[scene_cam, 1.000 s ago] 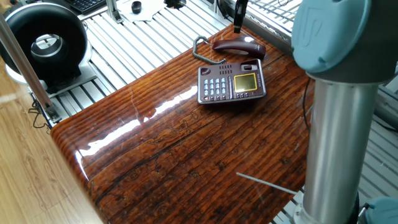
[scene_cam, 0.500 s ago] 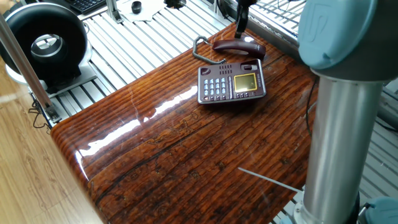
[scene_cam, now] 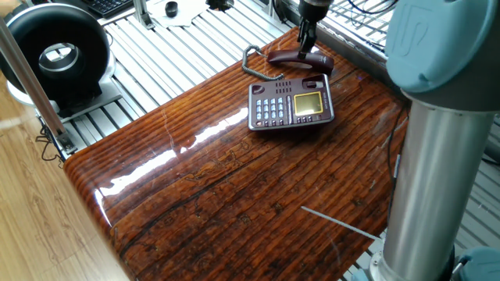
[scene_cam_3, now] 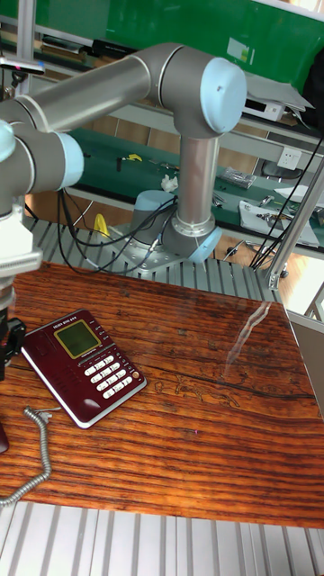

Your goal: Place the handset of the telephone on the corresponding phone cradle

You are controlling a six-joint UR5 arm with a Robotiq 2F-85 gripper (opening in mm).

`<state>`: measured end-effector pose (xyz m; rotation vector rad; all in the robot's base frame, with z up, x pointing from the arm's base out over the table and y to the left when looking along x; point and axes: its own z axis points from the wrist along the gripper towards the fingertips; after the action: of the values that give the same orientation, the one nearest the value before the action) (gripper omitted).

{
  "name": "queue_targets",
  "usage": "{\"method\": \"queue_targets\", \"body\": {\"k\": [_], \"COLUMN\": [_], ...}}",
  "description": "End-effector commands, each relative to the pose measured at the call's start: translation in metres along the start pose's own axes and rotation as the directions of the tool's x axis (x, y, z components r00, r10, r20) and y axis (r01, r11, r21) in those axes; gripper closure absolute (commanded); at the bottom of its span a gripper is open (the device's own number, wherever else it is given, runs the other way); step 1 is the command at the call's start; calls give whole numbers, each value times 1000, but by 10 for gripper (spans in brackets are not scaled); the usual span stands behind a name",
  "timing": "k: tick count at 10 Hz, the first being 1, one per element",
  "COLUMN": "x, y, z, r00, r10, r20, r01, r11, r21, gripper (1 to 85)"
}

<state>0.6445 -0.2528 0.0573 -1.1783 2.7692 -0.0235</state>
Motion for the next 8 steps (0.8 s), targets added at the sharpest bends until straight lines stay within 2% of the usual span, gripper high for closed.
{"method": "queue_targets", "body": {"k": [1,3,5,6,8], "x": [6,-3,13,17,21], "y": [-13,-18,-12,-9,-9], "z": [-4,-9,2,9,18], "r00": [998,989,991,992,994], "r10": [-21,-12,2,4,10], "r20": [59,150,133,128,112], "r01": [21,11,-1,-2,-10], "r11": [1000,1000,1000,1000,1000], "r21": [1,7,-5,-10,2], "gripper": [247,233,233,230,227]}}
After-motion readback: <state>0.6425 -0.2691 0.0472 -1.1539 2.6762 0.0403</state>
